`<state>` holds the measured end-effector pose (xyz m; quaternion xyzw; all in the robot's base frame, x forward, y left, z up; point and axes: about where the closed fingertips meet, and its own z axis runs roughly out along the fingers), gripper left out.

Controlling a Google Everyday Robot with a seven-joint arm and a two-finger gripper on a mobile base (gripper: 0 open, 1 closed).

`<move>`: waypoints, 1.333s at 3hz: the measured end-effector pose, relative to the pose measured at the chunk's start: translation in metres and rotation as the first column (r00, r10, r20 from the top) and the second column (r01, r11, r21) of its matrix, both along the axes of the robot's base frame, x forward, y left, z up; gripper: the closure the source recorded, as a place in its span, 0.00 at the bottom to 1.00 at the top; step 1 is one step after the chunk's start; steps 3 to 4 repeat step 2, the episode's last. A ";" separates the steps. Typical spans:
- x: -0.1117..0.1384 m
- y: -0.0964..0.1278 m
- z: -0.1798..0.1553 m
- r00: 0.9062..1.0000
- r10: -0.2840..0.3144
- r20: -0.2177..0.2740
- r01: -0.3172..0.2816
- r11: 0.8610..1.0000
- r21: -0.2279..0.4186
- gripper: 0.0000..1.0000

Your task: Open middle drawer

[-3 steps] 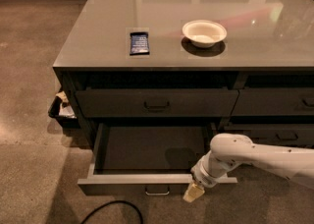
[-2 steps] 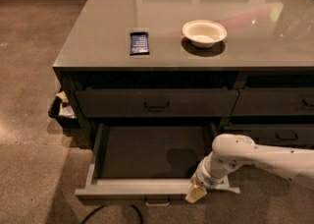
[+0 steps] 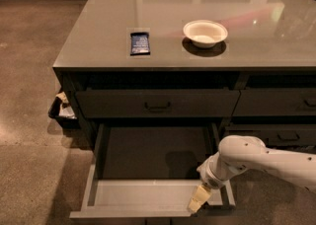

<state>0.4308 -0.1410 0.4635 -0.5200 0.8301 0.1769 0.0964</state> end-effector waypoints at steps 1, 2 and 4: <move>0.001 0.001 0.012 0.999 -0.023 0.045 0.023 1.000 0.009 0.00; 0.001 0.001 0.013 0.999 -0.025 0.049 0.024 1.000 0.009 0.00; 0.001 0.001 0.013 0.999 -0.025 0.049 0.024 1.000 0.009 0.00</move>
Offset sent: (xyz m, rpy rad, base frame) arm 0.0006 0.0007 0.0106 0.0076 -0.0406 -0.0208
